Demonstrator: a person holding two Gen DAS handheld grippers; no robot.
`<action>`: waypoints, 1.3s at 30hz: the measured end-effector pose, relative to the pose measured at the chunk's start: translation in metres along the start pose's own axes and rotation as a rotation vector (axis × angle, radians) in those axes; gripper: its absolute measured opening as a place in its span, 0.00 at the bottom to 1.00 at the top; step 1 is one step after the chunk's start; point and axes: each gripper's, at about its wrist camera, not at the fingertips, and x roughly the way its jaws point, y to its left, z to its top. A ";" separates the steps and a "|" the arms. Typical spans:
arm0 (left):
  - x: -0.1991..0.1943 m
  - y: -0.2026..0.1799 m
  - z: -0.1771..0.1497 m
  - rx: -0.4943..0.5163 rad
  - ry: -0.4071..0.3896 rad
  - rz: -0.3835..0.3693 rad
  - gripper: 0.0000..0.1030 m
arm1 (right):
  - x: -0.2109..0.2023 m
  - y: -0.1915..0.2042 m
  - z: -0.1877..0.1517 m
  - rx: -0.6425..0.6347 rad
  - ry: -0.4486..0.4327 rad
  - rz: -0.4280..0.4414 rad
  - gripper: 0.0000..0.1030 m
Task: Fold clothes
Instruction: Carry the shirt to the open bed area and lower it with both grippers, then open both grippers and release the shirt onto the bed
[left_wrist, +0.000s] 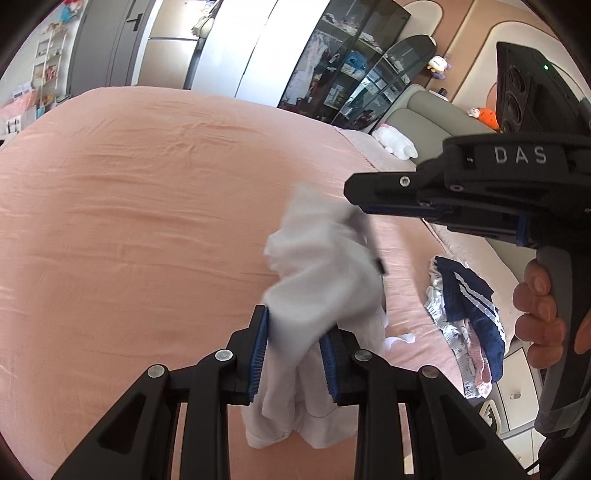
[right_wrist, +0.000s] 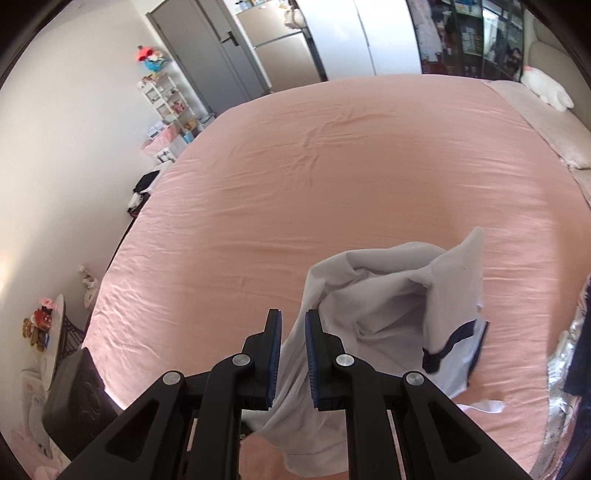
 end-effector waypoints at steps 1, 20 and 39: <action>-0.001 0.004 -0.002 -0.010 0.001 0.001 0.24 | 0.004 0.003 -0.001 -0.005 0.006 0.000 0.11; 0.006 0.078 -0.024 -0.378 0.042 -0.058 0.27 | 0.014 -0.023 -0.020 0.033 0.060 -0.102 0.25; -0.013 0.007 -0.004 -0.059 -0.104 0.021 0.28 | -0.029 -0.093 -0.075 0.153 -0.005 -0.147 0.57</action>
